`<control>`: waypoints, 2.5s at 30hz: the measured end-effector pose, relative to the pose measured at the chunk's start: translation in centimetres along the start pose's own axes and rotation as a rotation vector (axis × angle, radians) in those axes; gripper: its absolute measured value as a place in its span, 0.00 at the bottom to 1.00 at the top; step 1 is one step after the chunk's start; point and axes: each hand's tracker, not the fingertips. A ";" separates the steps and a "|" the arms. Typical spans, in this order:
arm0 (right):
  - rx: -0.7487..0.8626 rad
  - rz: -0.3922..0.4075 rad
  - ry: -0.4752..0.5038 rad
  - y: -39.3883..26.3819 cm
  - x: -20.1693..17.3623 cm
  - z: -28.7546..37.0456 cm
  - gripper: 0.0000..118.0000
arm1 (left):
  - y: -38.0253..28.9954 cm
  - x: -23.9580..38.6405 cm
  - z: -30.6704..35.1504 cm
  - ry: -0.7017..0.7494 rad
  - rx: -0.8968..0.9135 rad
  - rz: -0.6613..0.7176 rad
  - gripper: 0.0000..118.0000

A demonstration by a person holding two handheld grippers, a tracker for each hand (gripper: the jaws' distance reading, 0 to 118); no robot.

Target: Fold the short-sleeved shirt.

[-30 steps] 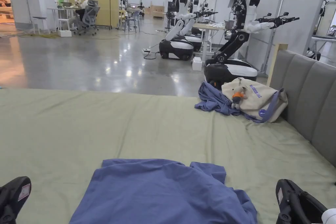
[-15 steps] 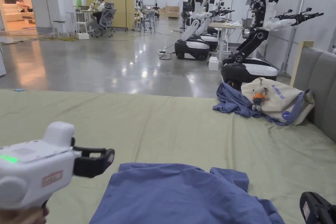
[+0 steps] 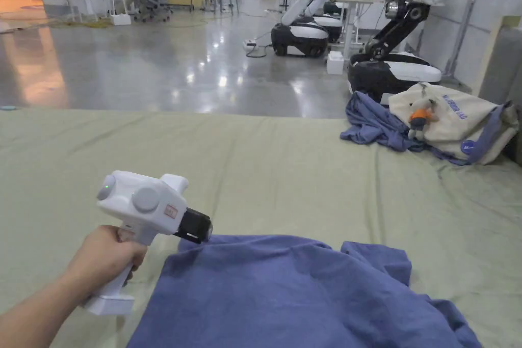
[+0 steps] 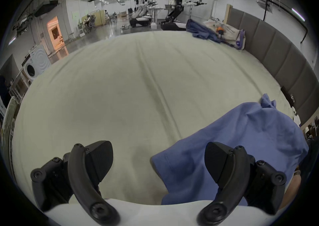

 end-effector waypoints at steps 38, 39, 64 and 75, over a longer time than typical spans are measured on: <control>-0.643 -0.230 0.090 -1.7 8.7 -33.1 0.92 | -1.0 2.0 8.0 -0.114 0.081 -0.060 0.08; -0.668 -0.270 0.092 -2.6 9.2 -35.0 0.92 | -1.0 2.0 8.0 -0.119 0.081 -0.056 0.08; -0.937 -0.284 0.096 -7.4 9.0 -44.8 0.73 | -0.6 1.6 7.8 -0.134 0.063 -0.063 0.08; -0.912 -0.379 0.157 -7.7 8.8 -43.1 0.13 | -0.8 1.7 7.9 -0.144 0.063 -0.044 0.08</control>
